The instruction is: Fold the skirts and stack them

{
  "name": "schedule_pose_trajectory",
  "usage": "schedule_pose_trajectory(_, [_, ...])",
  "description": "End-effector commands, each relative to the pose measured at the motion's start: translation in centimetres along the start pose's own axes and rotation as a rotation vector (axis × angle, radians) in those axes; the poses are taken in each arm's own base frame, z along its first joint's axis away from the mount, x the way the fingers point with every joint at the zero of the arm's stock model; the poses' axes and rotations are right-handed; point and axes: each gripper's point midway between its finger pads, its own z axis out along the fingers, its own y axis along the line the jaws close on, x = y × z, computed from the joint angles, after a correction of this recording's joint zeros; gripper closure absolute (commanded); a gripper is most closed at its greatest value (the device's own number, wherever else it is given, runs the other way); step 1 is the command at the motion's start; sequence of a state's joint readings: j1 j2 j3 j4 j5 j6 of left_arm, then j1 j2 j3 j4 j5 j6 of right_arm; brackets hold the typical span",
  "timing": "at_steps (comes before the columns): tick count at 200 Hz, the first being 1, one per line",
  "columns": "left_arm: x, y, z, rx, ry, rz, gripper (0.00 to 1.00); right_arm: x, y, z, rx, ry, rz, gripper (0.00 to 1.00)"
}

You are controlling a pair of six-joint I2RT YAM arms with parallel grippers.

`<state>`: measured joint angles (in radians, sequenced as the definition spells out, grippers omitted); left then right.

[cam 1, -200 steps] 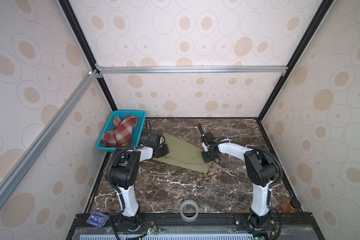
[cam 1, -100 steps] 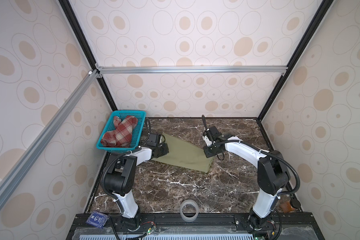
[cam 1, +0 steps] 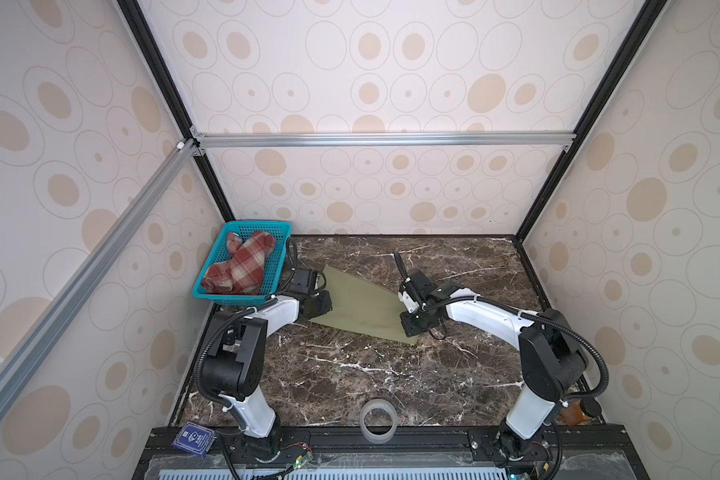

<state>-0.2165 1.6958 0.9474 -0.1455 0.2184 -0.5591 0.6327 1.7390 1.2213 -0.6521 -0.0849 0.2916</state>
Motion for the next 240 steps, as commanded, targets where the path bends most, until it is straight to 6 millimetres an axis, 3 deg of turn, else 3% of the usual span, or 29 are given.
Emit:
schedule_pose_trajectory(1, [0.5, 0.9, -0.4, -0.033, 0.012, 0.02, 1.0, 0.9, -0.1, 1.0, -0.007, 0.032, 0.026, 1.0])
schedule_pose_trajectory(121, [3.6, 4.4, 1.6, -0.125, 0.099, 0.007, 1.0, 4.9, -2.7, 5.6, 0.092, 0.162, 0.056, 1.0])
schedule_pose_trajectory(155, [2.6, 4.2, 1.0, -0.124, 0.063, 0.026, 1.0, 3.8, -2.6, 4.2, 0.099, 0.127, 0.047, 1.0])
schedule_pose_trajectory(192, [1.0, 3.1, -0.6, -0.099, 0.005, 0.05, 1.0, 1.6, -1.9, 1.3, 0.127, 0.066, 0.0, 1.0])
schedule_pose_trajectory(240, [-0.8, -0.2, -3.0, -0.022, -0.071, 0.109, 1.0, -0.2, 1.8, -0.6, 0.088, 0.007, -0.071, 1.0])
